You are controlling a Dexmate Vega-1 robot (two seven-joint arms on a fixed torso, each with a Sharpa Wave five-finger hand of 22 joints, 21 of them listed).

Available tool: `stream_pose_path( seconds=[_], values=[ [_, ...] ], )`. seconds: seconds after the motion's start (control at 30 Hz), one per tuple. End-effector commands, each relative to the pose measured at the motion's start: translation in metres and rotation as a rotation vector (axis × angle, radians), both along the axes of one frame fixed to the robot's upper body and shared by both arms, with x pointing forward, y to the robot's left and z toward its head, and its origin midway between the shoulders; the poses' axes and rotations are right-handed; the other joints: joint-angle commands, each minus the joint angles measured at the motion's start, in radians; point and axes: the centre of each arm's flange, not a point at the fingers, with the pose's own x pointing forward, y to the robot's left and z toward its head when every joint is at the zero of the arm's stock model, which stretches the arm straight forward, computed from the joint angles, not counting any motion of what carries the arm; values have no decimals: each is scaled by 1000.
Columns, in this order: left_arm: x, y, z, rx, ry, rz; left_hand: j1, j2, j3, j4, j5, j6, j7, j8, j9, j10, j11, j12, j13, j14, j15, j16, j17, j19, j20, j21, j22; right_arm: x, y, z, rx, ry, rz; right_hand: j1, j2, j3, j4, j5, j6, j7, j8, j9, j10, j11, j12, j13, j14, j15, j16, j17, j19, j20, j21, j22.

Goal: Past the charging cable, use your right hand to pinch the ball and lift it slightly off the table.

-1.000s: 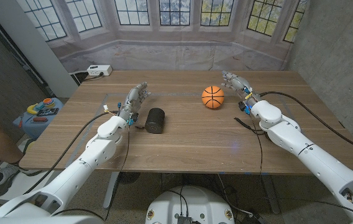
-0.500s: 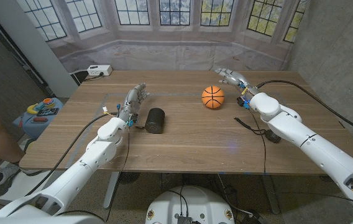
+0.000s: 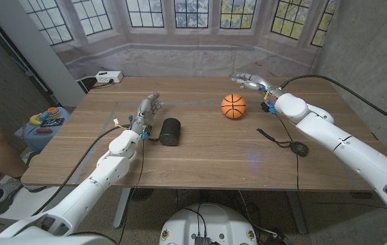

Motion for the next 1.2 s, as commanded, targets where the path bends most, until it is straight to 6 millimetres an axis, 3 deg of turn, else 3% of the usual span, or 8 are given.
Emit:
stream_pose_path(
  seconds=[0.03, 0.27, 0.47, 0.9, 0.93, 0.97, 1.2],
  values=[
    [1, -4, -1, -3, 0, 3, 9, 1, 0, -6, 4, 2, -5, 3, 4, 5, 6, 2, 4, -2, 7, 1, 4, 5, 7, -3, 4, 0, 8, 17, -180, 1, -60, 13, -14, 5, -14, -1, -4, 3, 1, 2, -12, 2, -4, 1, -2, 15, -2, 3, -2, 10, -2, 3],
    [-1, -5, -1, -3, 0, 6, 8, 1, 0, -5, 4, 3, -5, 4, 4, 6, 6, 2, 4, -2, 7, 2, 4, 6, 6, -6, 4, -2, 15, 24, -271, 4, -84, 30, -32, 4, -33, 4, -10, 8, 3, 2, -26, 12, -5, 2, -10, 27, -1, 4, -11, 21, -3, 3],
    [-4, -6, -3, -1, 1, 9, 8, 0, 0, -6, 4, 7, -6, 5, 5, 6, 4, 2, 4, -1, 6, 2, 4, 3, 8, -10, 5, -4, 19, 31, -328, 29, -100, 42, -46, 2, -46, 9, -20, 29, 2, 3, -37, 24, -3, 3, -24, 34, -2, 4, -20, 26, -4, 3],
    [-7, -9, 0, 6, -1, 6, 7, 0, 2, -8, 4, 12, -8, 6, 5, 11, 3, 3, 4, 3, 8, 3, 4, 1, 15, -17, 5, -6, 34, 42, -544, 75, -182, 64, -72, -2, -60, 17, -69, 44, -4, 6, -90, 48, -6, 8, -70, 65, -6, 7, -58, 52, -8, 4],
    [-7, -9, 0, 7, -1, 6, 7, 0, 2, -8, 4, 13, -8, 6, 5, 12, 2, 4, 4, 6, 6, 4, 4, 4, 14, -17, 5, -6, 34, 43, -555, 79, -183, 64, -75, -3, -60, 18, -72, 44, -3, 7, -94, 52, -6, 9, -72, 68, -5, 7, -61, 62, -8, 4],
    [-7, -9, 1, 7, -1, 6, 6, 0, 2, -8, 4, 13, -7, 6, 5, 12, 2, 4, 4, 8, 5, 4, 4, 7, 13, -16, 5, -6, 35, 44, -566, 80, -186, 64, -80, -6, -58, 19, -75, 42, -1, 7, -102, 57, -3, 11, -81, 74, -4, 7, -66, 92, -6, 5],
    [-6, -11, 2, 6, -3, 2, 5, -1, 4, -8, 5, 15, -7, 6, 5, 18, 1, 5, 4, 14, 6, 5, 4, 12, 12, -19, 5, -4, 40, 51, -647, 98, -219, 63, -87, -11, -54, 22, -84, 26, 2, 8, -126, 53, -2, 13, -108, 75, -4, 8, -99, 151, -10, 5]
  ],
)
